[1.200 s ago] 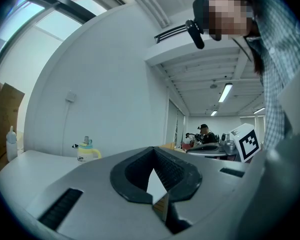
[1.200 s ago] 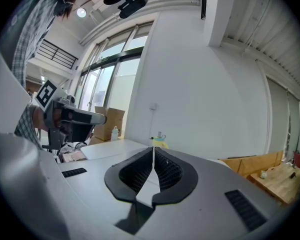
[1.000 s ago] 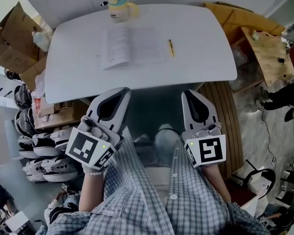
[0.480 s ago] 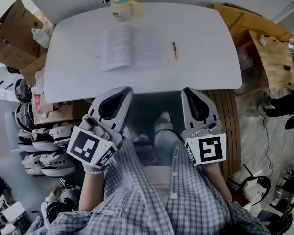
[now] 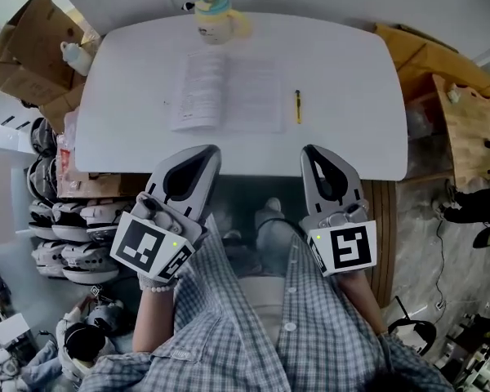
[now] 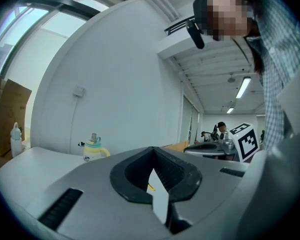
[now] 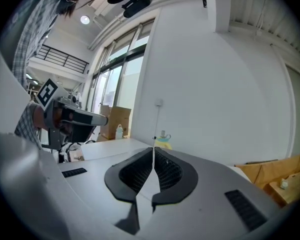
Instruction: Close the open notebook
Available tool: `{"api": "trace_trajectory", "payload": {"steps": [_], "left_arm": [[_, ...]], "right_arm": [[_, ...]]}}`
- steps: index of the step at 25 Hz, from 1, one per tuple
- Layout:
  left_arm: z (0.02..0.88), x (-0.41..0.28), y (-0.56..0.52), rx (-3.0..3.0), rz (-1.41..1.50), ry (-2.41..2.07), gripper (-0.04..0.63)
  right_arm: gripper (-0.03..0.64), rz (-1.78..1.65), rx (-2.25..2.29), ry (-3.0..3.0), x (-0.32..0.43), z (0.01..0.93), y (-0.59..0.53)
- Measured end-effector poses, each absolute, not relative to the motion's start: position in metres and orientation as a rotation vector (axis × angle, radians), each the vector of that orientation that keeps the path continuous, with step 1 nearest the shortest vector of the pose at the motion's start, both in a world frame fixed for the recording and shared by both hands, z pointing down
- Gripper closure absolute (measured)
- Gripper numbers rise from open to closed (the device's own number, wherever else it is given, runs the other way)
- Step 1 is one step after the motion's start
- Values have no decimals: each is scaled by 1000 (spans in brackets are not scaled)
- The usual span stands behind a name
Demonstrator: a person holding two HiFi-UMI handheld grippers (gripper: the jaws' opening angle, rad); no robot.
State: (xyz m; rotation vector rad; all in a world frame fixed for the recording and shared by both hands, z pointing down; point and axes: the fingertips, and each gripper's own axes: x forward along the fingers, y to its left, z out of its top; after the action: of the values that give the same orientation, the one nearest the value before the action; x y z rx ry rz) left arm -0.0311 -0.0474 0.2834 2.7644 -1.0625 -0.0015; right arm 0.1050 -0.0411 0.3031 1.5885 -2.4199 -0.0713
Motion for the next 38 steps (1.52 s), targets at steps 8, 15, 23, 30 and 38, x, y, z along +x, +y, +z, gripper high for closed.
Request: {"api": "trace_trajectory", "payload": {"steps": [8,15,23,30,38], "left_arm": [[282,-9,-68,2719,0,-1164,588],[281,5,-79,2669,-4,-1242,588],[288,15,-83,2614,17,-1308,588],[296,7,-84,2570,54,-1338,588],[318,-25,-99,2494,69,-1338,588]], "right_arm": [[591,-87,1488,-2494,124,300,-78],[591,-78,1421,-2532,141,301,-93],[591,-50,1390,-2553,158,308,-98],[591,-16,1349,-2572,153,316,-105],[591,-19,1324,-2567,125,318,-124]]}}
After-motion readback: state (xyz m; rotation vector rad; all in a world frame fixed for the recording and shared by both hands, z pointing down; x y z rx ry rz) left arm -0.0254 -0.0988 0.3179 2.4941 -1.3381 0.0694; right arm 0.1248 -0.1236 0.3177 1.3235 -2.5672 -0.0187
